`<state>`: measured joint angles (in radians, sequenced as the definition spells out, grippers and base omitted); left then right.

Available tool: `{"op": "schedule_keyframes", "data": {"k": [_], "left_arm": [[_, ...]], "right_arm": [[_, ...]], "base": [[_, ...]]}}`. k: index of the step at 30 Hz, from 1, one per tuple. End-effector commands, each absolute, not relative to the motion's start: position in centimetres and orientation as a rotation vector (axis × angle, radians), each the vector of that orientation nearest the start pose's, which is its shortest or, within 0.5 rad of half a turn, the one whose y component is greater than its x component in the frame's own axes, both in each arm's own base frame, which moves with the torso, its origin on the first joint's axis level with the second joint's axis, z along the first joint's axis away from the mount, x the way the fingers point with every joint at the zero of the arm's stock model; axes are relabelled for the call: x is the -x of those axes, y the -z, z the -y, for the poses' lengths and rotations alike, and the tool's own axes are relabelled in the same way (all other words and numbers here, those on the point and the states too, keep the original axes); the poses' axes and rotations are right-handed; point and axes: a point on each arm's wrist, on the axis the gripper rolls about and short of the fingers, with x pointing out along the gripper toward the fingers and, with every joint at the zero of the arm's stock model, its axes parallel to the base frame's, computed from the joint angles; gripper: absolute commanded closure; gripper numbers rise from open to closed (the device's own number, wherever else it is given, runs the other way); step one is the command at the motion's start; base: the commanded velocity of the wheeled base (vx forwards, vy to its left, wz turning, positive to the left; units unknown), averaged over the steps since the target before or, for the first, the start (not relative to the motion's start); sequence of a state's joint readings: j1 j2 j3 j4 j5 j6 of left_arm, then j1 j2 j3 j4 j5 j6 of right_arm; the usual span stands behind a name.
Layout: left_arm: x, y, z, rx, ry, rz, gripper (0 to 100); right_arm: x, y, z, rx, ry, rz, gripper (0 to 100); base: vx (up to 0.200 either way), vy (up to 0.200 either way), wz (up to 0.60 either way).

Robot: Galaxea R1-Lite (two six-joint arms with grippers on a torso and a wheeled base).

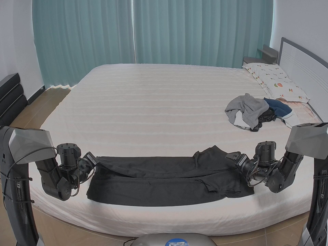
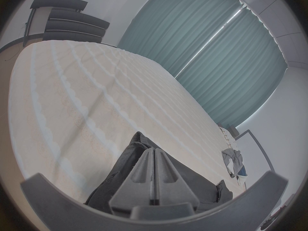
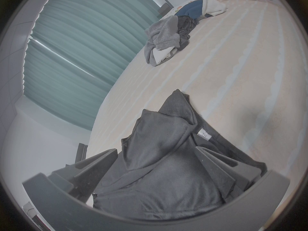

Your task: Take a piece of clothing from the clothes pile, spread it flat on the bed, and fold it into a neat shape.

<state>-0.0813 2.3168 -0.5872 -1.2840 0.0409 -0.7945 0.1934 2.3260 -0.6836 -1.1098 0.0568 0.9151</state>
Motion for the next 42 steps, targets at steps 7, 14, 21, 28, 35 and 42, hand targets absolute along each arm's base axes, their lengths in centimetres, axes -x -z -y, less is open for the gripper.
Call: {"op": "schedule_keyframes", "data": {"k": [7, 14, 21, 28, 35, 42], "left_arm": [[-34.2, 0.8, 2.6, 0.756, -0.14, -0.432, 100], [-34.3, 0.7, 2.4, 0.758, -0.143, -0.425, 100], [-34.3, 0.8, 2.3, 0.758, -0.148, -0.427, 100], [-34.5, 0.7, 2.2, 0.76, -0.148, -0.42, 100], [-35.1, 0.4, 2.2, 0.766, -0.143, -0.395, 100], [-36.2, -0.7, 2.1, 0.849, -0.153, -0.326, 100]], "right_arm": [[-37.3, 2.7, -7.3, -0.838, 0.066, -0.579, 0], [-38.5, 3.0, -7.3, -0.824, 0.121, -0.586, 0], [-39.2, 3.4, -7.1, -0.829, 0.128, -0.573, 0], [-39.0, 3.0, -7.1, -0.822, 0.133, -0.557, 100], [-39.4, 2.0, -7.1, -0.85, 0.091, -0.451, 100], [-39.7, 1.0, -6.9, -0.893, 0.065, -0.374, 100]], "base": [[0.0, 0.0, 0.0], [0.0, 0.0, 0.0], [0.0, 0.0, 0.0], [0.0, 0.0, 0.0], [0.0, 0.0, 0.0], [0.0, 0.0, 0.0]]}}
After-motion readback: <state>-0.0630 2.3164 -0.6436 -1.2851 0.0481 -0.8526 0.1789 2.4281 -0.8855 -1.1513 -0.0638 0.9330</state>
